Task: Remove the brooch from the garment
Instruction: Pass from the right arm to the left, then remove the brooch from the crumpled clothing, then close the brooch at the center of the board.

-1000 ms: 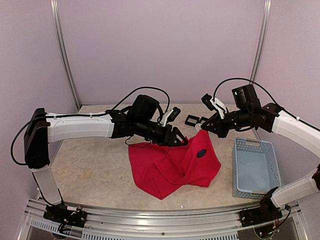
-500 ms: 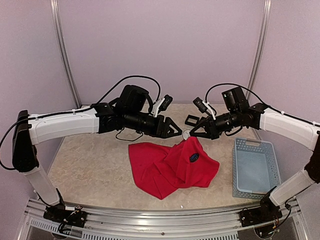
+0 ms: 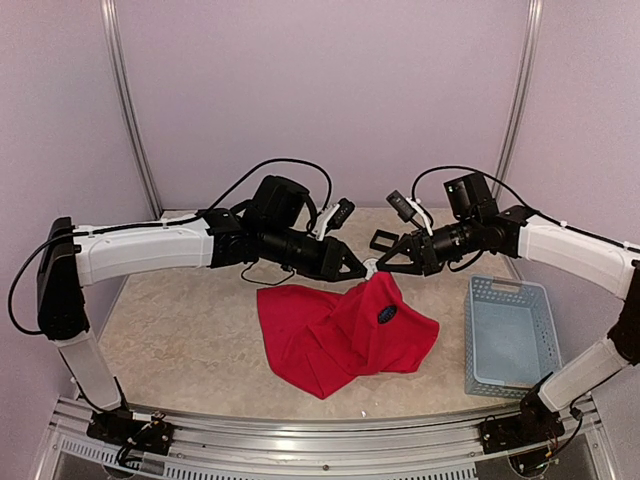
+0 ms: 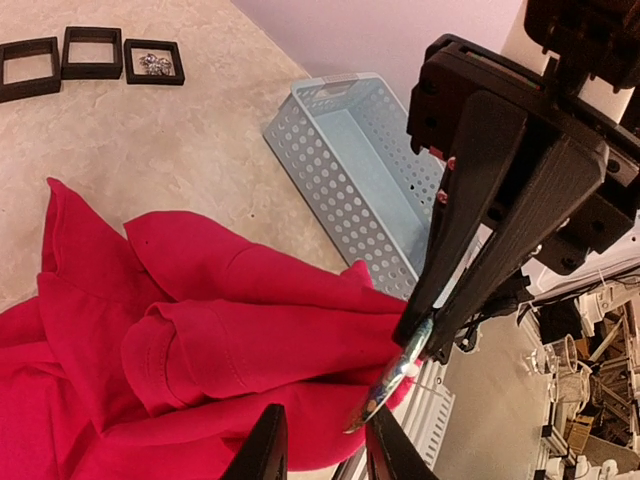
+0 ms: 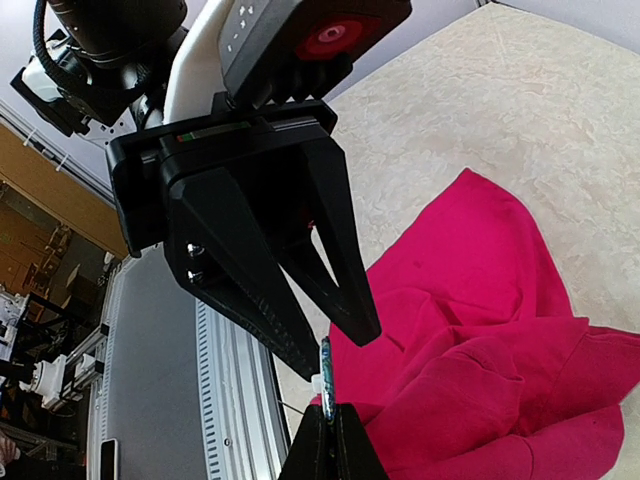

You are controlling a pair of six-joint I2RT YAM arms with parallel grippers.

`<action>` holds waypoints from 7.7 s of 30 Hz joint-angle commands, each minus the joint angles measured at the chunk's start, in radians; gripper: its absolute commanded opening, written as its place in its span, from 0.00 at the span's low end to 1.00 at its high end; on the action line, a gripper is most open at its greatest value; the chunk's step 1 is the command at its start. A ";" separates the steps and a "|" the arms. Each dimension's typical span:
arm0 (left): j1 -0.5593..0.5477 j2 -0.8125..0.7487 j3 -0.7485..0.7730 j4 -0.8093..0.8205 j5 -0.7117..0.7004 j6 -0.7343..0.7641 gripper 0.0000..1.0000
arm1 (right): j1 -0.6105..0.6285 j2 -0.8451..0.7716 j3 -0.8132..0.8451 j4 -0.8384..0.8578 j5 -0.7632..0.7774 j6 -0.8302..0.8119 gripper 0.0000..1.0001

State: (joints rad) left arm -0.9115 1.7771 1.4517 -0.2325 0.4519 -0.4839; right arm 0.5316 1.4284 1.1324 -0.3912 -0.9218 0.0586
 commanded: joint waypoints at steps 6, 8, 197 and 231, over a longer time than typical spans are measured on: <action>-0.007 0.024 0.016 0.057 0.070 -0.006 0.04 | -0.007 0.015 0.023 0.042 -0.029 0.030 0.00; -0.010 0.023 0.013 0.067 0.081 -0.013 0.00 | -0.007 0.015 0.023 0.050 -0.018 0.037 0.00; -0.061 -0.045 0.054 0.050 0.194 -0.124 0.00 | 0.011 -0.038 0.024 -0.032 0.119 0.177 0.02; -0.047 -0.096 -0.041 0.071 0.122 -0.169 0.00 | -0.021 -0.049 -0.007 -0.001 0.364 0.348 0.00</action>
State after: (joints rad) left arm -0.9352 1.7370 1.4361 -0.1577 0.4603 -0.6365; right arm 0.5598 1.3853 1.1519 -0.4259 -0.8051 0.3618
